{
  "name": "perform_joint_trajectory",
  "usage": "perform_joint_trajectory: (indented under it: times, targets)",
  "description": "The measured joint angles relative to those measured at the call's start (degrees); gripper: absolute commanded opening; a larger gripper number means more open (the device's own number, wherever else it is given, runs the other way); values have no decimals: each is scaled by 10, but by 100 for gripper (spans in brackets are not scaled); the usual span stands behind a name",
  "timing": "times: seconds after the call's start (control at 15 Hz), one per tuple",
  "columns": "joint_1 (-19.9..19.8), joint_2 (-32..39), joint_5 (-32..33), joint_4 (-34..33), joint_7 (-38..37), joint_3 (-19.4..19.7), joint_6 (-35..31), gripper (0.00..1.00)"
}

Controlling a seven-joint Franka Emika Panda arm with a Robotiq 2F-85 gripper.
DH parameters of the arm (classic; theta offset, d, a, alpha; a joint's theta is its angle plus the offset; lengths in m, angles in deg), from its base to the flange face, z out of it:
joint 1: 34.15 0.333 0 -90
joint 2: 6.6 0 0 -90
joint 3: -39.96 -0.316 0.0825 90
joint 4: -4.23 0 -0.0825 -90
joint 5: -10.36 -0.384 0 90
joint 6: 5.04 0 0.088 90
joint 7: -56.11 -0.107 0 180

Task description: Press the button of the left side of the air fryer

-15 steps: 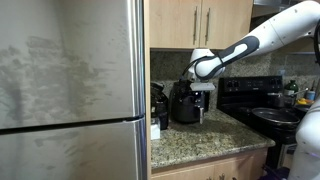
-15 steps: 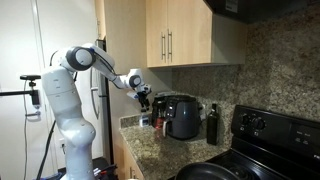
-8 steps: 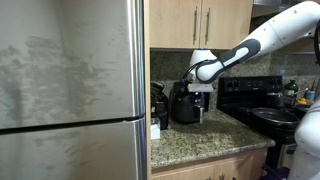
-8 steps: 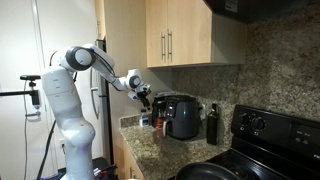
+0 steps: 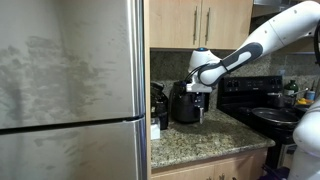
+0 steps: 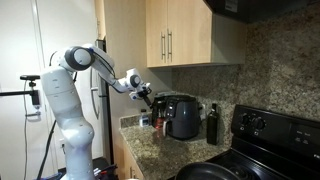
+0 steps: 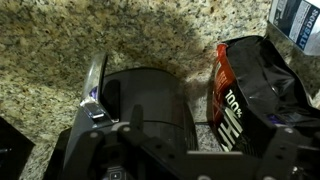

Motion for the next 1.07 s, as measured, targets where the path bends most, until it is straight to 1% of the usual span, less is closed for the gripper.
perform_joint_trajectory:
  times: [0.27,0.6,0.73,0.8,0.87,1.07]
  targets:
    - [0,0,1,0,1,0,2,100]
    - [5,0,-14,-10,44,0,80,100]
    - [4,0,-6,-14,39,0,98,100]
    - [3,-1,5,-16,16,-1,105,100]
    - [-3,-4,11,-16,-1,5,106,100]
    - [-35,-15,11,-16,16,42,103,100]
